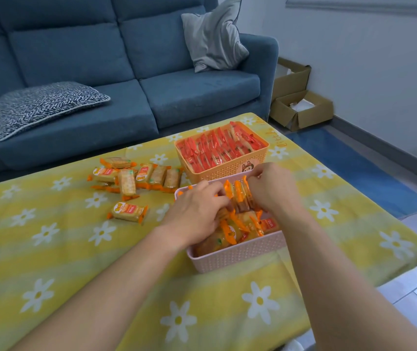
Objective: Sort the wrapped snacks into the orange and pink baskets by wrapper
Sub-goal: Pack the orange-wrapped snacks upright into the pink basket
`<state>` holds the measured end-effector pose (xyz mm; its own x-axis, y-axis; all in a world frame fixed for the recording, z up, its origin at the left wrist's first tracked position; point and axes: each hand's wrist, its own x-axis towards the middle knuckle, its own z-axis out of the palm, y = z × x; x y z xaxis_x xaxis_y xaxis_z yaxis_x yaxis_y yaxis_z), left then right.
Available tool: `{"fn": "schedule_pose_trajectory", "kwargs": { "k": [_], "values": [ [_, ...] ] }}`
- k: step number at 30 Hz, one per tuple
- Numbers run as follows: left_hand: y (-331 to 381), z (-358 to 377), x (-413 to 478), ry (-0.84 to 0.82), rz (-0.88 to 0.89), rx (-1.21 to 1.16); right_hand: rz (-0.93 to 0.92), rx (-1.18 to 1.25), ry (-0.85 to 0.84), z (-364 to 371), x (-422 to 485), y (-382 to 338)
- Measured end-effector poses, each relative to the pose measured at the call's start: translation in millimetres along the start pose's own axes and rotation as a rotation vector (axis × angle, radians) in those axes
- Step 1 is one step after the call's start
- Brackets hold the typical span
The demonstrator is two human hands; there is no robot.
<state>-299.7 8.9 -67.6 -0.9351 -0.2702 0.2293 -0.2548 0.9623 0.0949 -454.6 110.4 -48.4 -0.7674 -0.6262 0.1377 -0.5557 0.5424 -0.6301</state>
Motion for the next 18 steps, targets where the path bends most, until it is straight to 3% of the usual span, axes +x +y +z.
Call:
{"fn": "schedule_pose_trajectory", "kwargs": {
  "k": [3, 8, 18],
  "values": [
    [8.2, -0.2, -0.3, 0.000, -0.008, 0.084, -0.020, -0.021, -0.046, -4.1, -5.2, -3.8],
    [13.7, -0.3, 4.8, -0.056, -0.049, 0.140, -0.019, -0.150, -0.352, -4.8, -16.6, 3.0],
    [4.0, -7.6, -9.9, 0.034, -0.134, 0.145, -0.071, -0.283, -0.521, 4.2, -33.6, 4.5]
  ]
}}
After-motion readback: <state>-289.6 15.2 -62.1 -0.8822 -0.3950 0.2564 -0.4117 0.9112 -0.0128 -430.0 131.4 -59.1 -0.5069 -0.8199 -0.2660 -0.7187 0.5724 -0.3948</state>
